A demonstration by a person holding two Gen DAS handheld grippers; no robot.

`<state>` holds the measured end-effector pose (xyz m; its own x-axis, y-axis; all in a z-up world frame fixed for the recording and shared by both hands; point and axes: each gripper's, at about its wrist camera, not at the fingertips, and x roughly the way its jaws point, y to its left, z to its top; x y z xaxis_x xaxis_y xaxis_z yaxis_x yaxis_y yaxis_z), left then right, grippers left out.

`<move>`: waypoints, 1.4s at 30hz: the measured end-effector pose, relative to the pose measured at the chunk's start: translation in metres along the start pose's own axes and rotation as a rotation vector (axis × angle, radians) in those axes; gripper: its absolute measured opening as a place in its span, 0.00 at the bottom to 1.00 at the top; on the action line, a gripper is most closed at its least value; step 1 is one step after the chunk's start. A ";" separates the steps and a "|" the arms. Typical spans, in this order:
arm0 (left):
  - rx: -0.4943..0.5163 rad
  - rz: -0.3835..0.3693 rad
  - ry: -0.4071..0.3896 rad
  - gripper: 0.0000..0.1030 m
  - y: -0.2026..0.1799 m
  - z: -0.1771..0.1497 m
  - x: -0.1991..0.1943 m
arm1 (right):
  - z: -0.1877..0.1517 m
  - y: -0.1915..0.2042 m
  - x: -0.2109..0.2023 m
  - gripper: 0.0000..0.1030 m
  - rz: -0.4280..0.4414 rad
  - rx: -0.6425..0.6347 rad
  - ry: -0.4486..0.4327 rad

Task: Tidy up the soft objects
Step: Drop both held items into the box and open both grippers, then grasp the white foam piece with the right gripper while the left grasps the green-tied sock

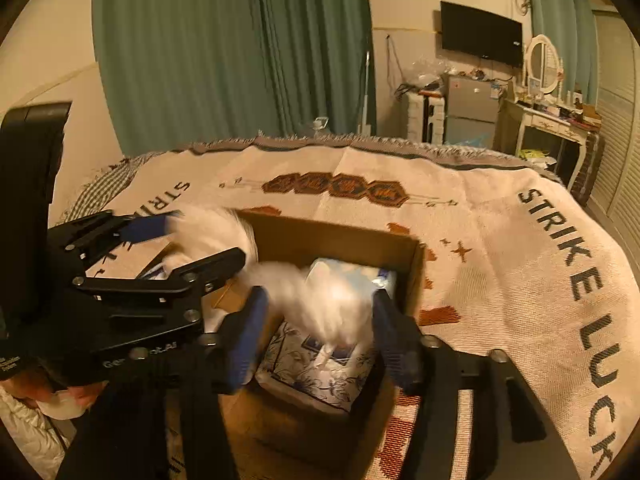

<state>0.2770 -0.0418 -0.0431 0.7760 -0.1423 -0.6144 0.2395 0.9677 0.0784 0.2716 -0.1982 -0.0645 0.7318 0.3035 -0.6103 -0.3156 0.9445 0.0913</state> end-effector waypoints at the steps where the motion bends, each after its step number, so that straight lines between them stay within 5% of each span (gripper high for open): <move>1: -0.006 0.003 -0.003 0.79 0.002 0.001 -0.002 | 0.000 -0.001 -0.004 0.70 -0.001 0.006 -0.010; 7: -0.005 0.056 -0.055 0.79 0.010 0.016 -0.039 | 0.006 0.000 -0.041 0.76 -0.028 0.002 -0.055; 17: -0.019 0.107 -0.314 0.89 0.014 0.012 -0.196 | 0.023 0.035 -0.160 1.00 -0.076 -0.043 -0.191; 24: -0.066 0.110 -0.287 0.89 0.023 -0.025 -0.231 | -0.002 0.074 -0.202 1.00 0.001 -0.097 -0.183; 30: -0.089 0.108 -0.168 0.89 0.024 -0.067 -0.201 | -0.049 0.096 -0.171 1.00 -0.004 -0.165 -0.110; 42: -0.218 0.120 -0.011 0.89 0.035 -0.148 -0.135 | -0.157 0.105 -0.021 0.93 0.093 -0.200 0.206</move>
<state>0.0947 0.0422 -0.0736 0.7979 -0.0242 -0.6023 0.0140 0.9997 -0.0218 0.1286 -0.1251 -0.1658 0.5627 0.3366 -0.7550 -0.5033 0.8641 0.0101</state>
